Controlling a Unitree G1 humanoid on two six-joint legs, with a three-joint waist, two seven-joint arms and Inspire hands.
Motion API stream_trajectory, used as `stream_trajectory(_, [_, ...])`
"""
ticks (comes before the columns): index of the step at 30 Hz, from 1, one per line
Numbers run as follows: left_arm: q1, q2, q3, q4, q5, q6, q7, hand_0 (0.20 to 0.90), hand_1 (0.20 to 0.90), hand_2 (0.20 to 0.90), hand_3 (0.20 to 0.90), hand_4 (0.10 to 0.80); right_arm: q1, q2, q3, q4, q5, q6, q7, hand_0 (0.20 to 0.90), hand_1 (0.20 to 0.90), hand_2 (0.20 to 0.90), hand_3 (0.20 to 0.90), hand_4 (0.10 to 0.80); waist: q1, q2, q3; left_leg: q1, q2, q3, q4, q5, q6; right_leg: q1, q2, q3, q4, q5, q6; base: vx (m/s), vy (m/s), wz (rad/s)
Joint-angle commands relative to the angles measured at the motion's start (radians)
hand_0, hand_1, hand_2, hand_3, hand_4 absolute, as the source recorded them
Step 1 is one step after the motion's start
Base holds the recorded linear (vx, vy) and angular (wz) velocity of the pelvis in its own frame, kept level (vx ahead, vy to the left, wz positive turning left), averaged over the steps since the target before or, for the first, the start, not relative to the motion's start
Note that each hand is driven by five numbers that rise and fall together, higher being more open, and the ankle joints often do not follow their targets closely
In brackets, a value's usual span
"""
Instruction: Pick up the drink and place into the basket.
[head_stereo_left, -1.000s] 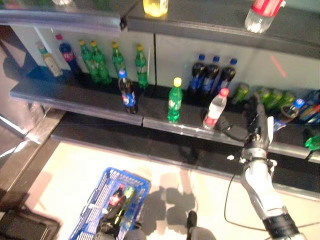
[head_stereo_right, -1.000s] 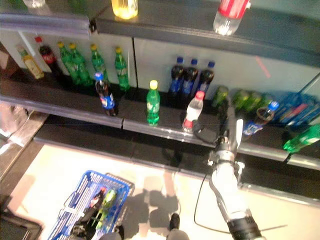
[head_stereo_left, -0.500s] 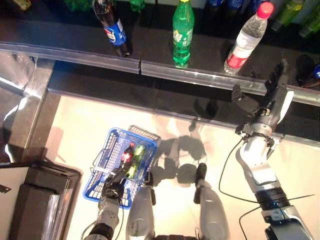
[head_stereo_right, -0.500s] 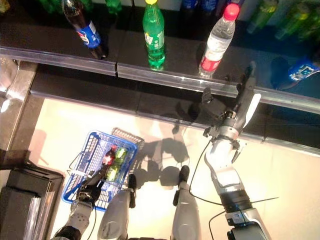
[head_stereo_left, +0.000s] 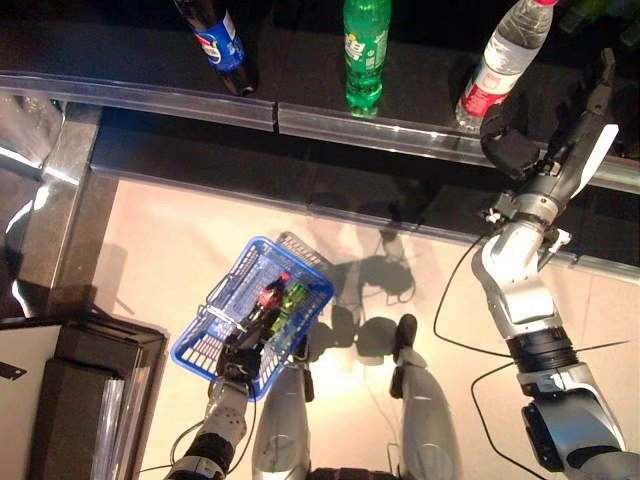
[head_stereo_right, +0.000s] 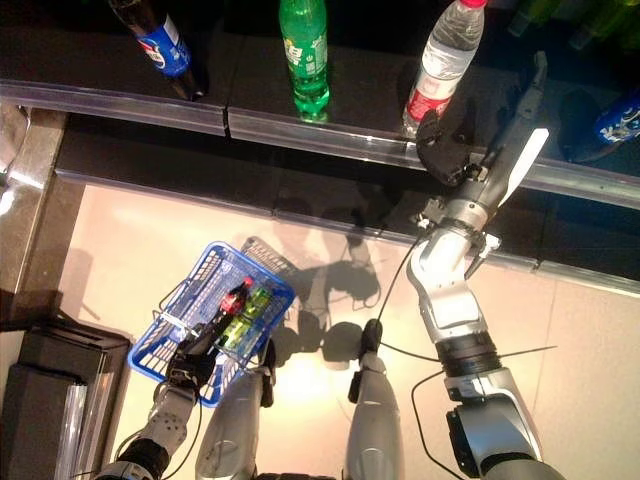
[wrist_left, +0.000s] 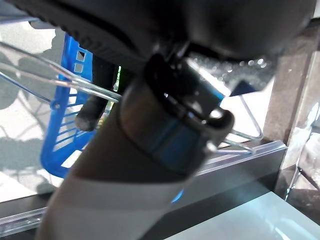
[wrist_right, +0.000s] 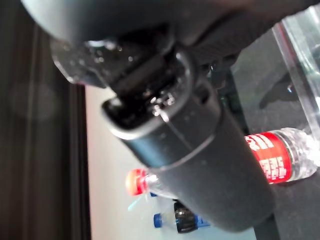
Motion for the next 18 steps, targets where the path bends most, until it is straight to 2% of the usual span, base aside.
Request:
stream_trajectory(1, [0.083, 0.050, -0.026, -0.076, -0.005, -0.051, -0.032, 0.300, 0.300, 0.300, 0.200, 0.100, -0.144, -0.080, -0.042, -0.066, 0.073, -0.048, 0.023, 0.900, 0.900, 0.900, 0.900, 0.800, 0.018, -0.002, -0.009, -0.111, -0.025, -0.069, -0.008, 0.215, 0.008, 0.066, -0.011, 0.016, 0.113, -0.148, -0.028, 0.031, -0.023, 0.01])
stream_trajectory(8, [0.089, 0.057, -0.035, -0.058, 0.010, -0.039, -0.034, 0.300, 0.300, 0.300, 0.200, 0.100, -0.213, -0.086, -0.029, 0.019, 0.151, -0.037, 0.049, 0.900, 0.900, 0.900, 0.900, 0.800, 0.037, 0.010, -0.009, -0.117, -0.036, -0.081, -0.004, 0.217, 0.010, 0.056, -0.015, 0.010, 0.126, -0.157, -0.035, 0.032, -0.012, 0.01])
stream_trajectory(18, [0.082, 0.065, -0.052, -0.055, 0.022, -0.026, -0.037, 0.300, 0.300, 0.300, 0.200, 0.100, -0.297, -0.115, 0.014, 0.063, 0.147, 0.023, 0.090, 0.900, 0.900, 0.900, 0.900, 0.800, 0.049, 0.022, -0.009, -0.124, -0.051, -0.083, -0.014, 0.203, 0.021, 0.020, -0.021, 0.007, 0.154, -0.161, -0.036, 0.014, -0.008, 0.04])
